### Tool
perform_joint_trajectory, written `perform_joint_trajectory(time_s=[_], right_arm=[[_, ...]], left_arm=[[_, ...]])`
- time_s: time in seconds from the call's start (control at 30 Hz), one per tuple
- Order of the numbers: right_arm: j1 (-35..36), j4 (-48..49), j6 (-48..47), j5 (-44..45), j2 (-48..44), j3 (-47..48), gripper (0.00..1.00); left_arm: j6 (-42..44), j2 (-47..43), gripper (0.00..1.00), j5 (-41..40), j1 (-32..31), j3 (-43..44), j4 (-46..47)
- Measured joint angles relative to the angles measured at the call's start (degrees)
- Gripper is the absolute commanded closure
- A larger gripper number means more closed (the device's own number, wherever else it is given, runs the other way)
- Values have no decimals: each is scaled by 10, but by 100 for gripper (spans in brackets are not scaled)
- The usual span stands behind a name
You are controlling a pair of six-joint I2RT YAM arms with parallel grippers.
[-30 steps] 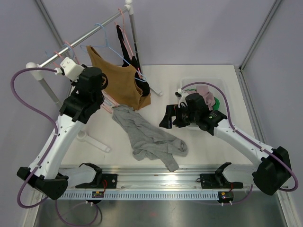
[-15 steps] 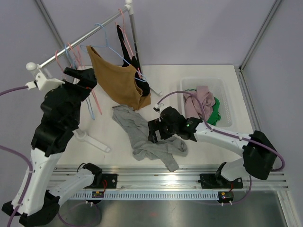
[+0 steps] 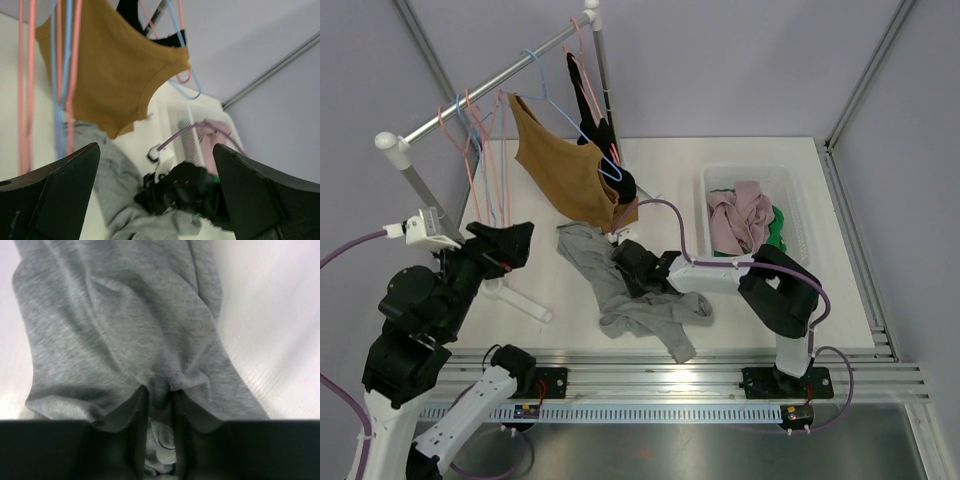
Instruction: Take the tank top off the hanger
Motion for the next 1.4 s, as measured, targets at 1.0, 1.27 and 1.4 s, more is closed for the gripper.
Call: perform_joint_trajectory(time_s=[1.0,1.27,1.4], right_arm=[[-101,-299,-114,228,-336,449,100],[-221,-354,-151,271,-295,535,100],[-324,-341,-129,214,-308,390,100]], left_arm=[[165,-282,1,31,0,-206,17],[164,-282,1,11,0,-206,13],[164,-282,1,0,0,-206,12]])
